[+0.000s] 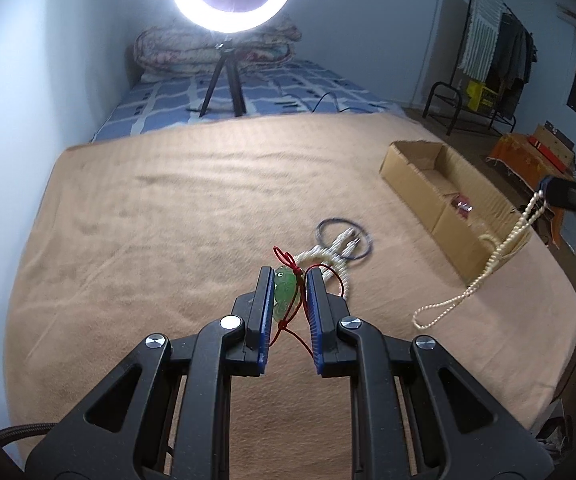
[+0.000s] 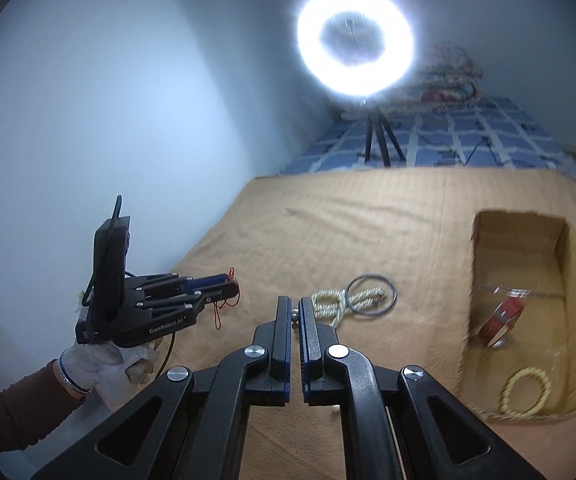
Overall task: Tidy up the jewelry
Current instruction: 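Carry the pendant and pearl necklace over the box with both grippers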
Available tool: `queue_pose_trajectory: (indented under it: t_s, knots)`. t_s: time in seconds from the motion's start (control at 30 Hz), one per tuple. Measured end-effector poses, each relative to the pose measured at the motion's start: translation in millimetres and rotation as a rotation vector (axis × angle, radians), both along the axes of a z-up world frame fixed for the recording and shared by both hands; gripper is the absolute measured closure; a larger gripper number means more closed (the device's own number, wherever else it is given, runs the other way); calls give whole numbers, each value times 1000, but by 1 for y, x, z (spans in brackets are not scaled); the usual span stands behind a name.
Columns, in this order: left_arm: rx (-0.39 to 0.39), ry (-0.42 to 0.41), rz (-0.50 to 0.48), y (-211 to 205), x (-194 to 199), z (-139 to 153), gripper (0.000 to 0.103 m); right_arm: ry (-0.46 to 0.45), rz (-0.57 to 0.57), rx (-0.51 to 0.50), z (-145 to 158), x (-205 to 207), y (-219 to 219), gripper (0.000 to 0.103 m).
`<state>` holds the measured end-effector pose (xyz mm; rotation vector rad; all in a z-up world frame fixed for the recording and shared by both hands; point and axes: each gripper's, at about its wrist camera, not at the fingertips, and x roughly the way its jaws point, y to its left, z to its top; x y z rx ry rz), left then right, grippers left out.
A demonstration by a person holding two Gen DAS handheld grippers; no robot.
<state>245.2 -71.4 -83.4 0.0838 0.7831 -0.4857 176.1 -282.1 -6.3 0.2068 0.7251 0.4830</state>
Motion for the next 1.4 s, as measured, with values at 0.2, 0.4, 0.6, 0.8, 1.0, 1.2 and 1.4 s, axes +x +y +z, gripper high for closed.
queue_pose_trajectory:
  t_s: [0.2, 0.4, 0.6, 0.8, 1.0, 1.2, 1.4]
  knots:
    - [-19, -35, -46, -22, -5, 25, 89, -63, -12, -25, 32, -8, -16, 102]
    - [-35, -58, -98, -50, -10, 43, 88, -130, -43, -42, 67, -18, -40, 102]
    - [-55, -71, -165, -92, -16, 54, 88, -174, -97, -75, 89, -23, -73, 102]
    - [-72, -64, -237, -145, -19, 54, 88, -185, -163, -120, 97, -18, -105, 102]
    - [-79, -43, -294, -193, -19, 47, 88, -161, -215, -173, 88, 0, -134, 102]
    - [-53, -18, -338, -234, -18, 33, 88, -121, -251, -195, 72, 18, -158, 102]
    - [-4, 2, -370, -270, -17, 13, 88, -83, -276, -206, 52, 41, -176, 102]
